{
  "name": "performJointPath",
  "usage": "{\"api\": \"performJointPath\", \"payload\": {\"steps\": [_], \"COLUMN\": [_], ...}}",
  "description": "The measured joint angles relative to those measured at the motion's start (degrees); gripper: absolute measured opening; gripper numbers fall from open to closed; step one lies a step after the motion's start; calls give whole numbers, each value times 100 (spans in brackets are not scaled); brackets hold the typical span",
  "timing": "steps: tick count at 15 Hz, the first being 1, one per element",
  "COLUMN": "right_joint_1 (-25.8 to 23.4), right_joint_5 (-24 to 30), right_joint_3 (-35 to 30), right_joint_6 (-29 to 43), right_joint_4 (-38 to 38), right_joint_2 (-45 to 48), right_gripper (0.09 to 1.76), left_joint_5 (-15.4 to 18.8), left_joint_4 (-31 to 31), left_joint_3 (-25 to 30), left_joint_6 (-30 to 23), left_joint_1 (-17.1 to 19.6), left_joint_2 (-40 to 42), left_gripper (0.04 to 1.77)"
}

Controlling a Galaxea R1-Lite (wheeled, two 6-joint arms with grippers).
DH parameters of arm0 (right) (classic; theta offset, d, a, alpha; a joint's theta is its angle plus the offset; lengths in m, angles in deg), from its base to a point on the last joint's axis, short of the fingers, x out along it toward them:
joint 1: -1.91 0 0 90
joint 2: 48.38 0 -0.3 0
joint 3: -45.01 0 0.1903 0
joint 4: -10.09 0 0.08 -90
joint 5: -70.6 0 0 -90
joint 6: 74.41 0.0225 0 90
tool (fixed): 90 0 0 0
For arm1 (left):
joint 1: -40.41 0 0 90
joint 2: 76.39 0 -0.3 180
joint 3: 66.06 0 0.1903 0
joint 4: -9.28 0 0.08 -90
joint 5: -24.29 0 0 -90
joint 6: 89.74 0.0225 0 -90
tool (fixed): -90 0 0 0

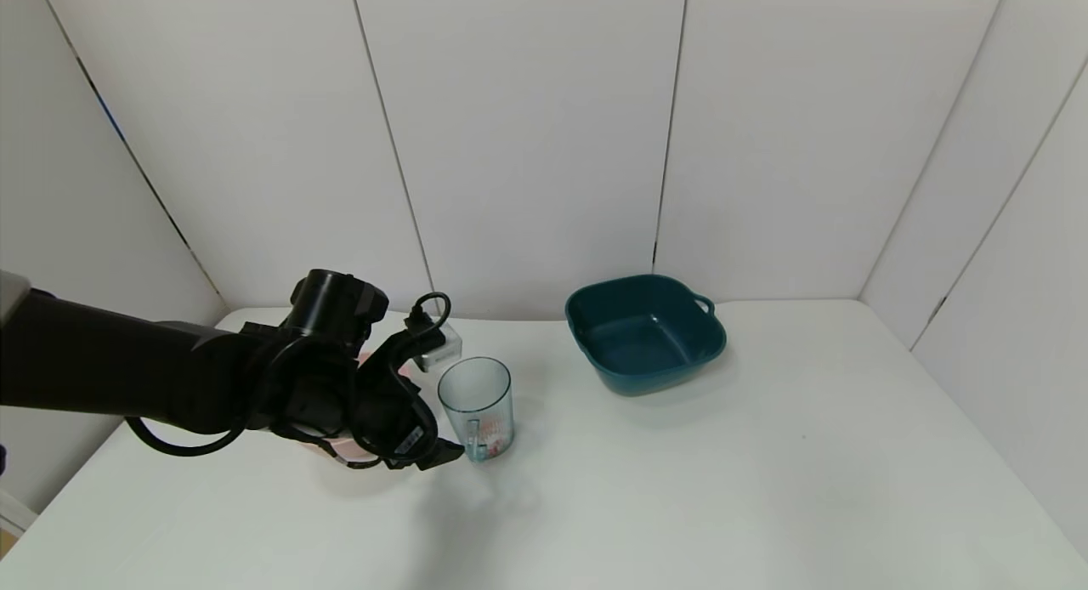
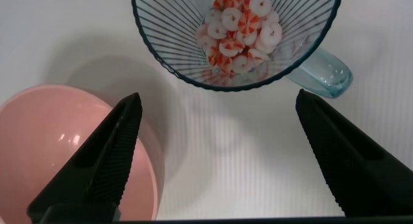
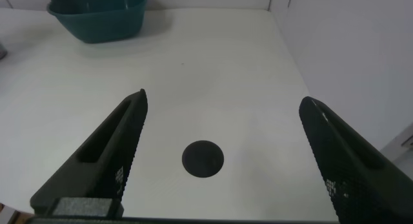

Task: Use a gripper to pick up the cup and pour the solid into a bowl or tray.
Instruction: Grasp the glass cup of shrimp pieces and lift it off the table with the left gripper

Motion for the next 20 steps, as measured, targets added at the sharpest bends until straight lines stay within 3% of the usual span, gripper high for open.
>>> {"api": "performJointPath", "payload": {"steps": [11, 20], "right_joint_1": [-2, -2], "right_joint_5": [0, 17], "right_joint_3": [0, 0], "right_joint_6": [0, -27], "right_joint_4": [0, 0], "right_joint_2": [0, 0], "right_gripper": [171, 171], "left_joint_5": [140, 634], "left_joint_4": [-41, -228], "left_joint_3": [-79, 33], "left_joint_6": [-200, -463], "left_joint_1": [-118, -132], "left_joint_2": [-278, -297], "left_gripper": [172, 172]}}
